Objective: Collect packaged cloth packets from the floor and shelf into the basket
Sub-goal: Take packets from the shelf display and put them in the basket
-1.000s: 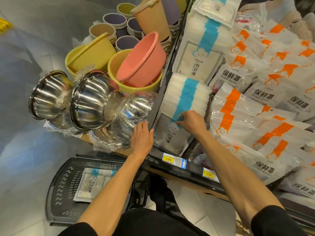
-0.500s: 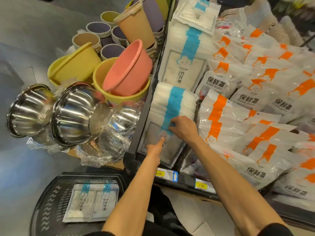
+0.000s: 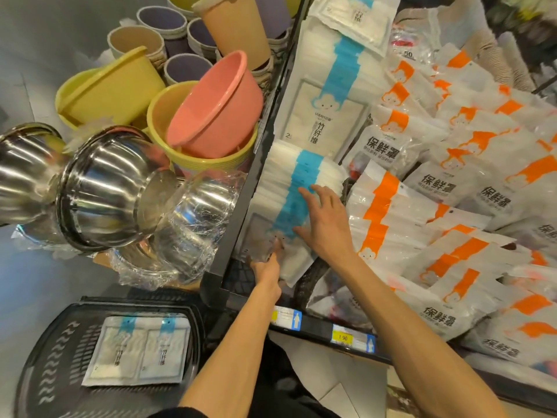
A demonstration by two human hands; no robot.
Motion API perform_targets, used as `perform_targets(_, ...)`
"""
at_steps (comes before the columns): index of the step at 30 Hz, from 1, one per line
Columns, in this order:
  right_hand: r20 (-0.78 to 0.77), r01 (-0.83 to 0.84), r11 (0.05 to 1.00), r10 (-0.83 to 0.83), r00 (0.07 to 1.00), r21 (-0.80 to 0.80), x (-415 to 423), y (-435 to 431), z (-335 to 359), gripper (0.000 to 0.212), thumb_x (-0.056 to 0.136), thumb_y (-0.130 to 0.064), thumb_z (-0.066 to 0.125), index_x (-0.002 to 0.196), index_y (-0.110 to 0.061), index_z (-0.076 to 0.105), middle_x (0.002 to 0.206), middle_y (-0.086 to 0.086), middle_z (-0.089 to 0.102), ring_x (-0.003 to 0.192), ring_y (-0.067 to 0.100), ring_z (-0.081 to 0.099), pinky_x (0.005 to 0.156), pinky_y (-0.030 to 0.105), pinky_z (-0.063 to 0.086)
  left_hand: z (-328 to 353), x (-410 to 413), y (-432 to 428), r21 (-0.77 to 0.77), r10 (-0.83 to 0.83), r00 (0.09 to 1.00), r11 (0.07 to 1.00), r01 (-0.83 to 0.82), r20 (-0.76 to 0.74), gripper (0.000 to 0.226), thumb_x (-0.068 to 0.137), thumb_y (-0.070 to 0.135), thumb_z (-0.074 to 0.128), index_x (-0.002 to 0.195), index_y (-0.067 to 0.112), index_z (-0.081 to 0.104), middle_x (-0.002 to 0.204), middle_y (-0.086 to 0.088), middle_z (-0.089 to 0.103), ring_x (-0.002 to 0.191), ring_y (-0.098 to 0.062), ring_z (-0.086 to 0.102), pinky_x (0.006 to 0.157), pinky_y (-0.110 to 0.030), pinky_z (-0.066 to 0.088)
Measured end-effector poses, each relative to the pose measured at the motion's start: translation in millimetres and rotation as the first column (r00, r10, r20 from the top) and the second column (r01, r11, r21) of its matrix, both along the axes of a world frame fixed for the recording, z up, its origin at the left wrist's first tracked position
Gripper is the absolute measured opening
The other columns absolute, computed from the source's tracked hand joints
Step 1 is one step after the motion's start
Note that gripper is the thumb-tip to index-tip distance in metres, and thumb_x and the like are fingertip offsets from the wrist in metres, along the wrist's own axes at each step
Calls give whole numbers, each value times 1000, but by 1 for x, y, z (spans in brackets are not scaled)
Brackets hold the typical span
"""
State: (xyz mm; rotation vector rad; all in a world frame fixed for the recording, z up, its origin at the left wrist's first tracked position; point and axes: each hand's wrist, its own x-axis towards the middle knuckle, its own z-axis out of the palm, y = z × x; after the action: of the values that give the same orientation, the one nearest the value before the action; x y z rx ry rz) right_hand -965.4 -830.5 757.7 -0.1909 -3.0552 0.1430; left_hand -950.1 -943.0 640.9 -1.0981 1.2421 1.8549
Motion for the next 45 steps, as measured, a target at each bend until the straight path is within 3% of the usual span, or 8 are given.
perform_targets(7, 189, 87, 994, -73, 979, -65, -22, 6, 5, 105, 81, -53, 74, 159, -22, 10, 166, 10, 7, 152, 34, 4, 124, 51, 8, 3, -22, 11, 91, -44, 994, 994, 53, -98, 70, 93, 45, 66, 141, 11, 27, 148, -14, 40, 114, -27, 53, 93, -52, 56)
perform_targets(14, 250, 33, 999, -42, 967, 38, -26, 12, 15, 100, 89, -64, 56, 159, -20, 1, 167, 9, 0, 153, 32, 0, 123, 55, 4, 30, -18, 21, 239, 84, 985, 970, -46, -149, 124, 71, 59, 72, 159, 29, -12, 164, -10, 21, 140, -34, 41, 100, -56, 51)
perform_targets(19, 259, 0, 993, -31, 965, 119, -17, 4, 2, 105, 88, -66, 55, 159, -20, -7, 166, 9, -12, 153, 33, -7, 121, 54, 1, 18, -14, 12, 228, 37, 994, 974, -12, -104, 130, 58, 63, 75, 160, 31, 0, 162, -8, 29, 137, -33, 45, 97, -52, 54)
perform_targets(23, 265, -3, 994, -26, 964, 108, -19, 7, 3, 109, 86, -66, 59, 159, -18, -6, 166, 9, -11, 153, 34, -7, 122, 55, 2, 12, -17, 9, 199, -15, 996, 979, 32, -84, 131, 57, 66, 82, 158, 31, 6, 154, -11, 42, 128, -36, 53, 71, -40, 60)
perform_targets(28, 263, -10, 993, -22, 965, 119, -19, 3, 8, 114, 85, -68, 58, 158, -14, -11, 165, 11, -15, 152, 35, -10, 122, 57, 2, 4, -13, 3, 185, 2, 999, 983, 7, -46, 96, 92, 34, 72, 159, 26, 4, 151, -16, 44, 127, -35, 54, 87, -48, 58)
perform_targets(31, 252, -5, 994, -23, 968, 111, -14, -3, 2, 114, 85, -70, 54, 158, -12, -12, 165, 10, -16, 152, 33, -11, 121, 56, 1, 3, -14, 1, 180, 5, 999, 984, 3, -45, 96, 86, 46, 75, 157, 28, 12, 144, -14, 49, 123, -36, 57, 72, -40, 60)
perform_targets(34, 238, 2, 994, -27, 971, 108, -14, -1, 0, 113, 86, -69, 54, 158, -12, -12, 165, 9, -16, 153, 31, -12, 122, 54, 0, 1, -14, 0, 156, 4, 999, 988, 2, -37, 99, 83, 53, 75, 157, 30, 14, 120, -11, 56, 108, -34, 62, 82, -45, 61)
perform_targets(45, 255, -11, 993, -18, 967, 113, -14, 6, 2, 115, 85, -70, 56, 158, -13, -11, 166, 7, -15, 153, 28, -11, 124, 51, 2, -3, -16, 1, 167, 8, 998, 986, 2, -61, 90, 84, 53, 72, 151, 19, 23, 126, -14, 51, 115, -34, 57, 73, -41, 62)
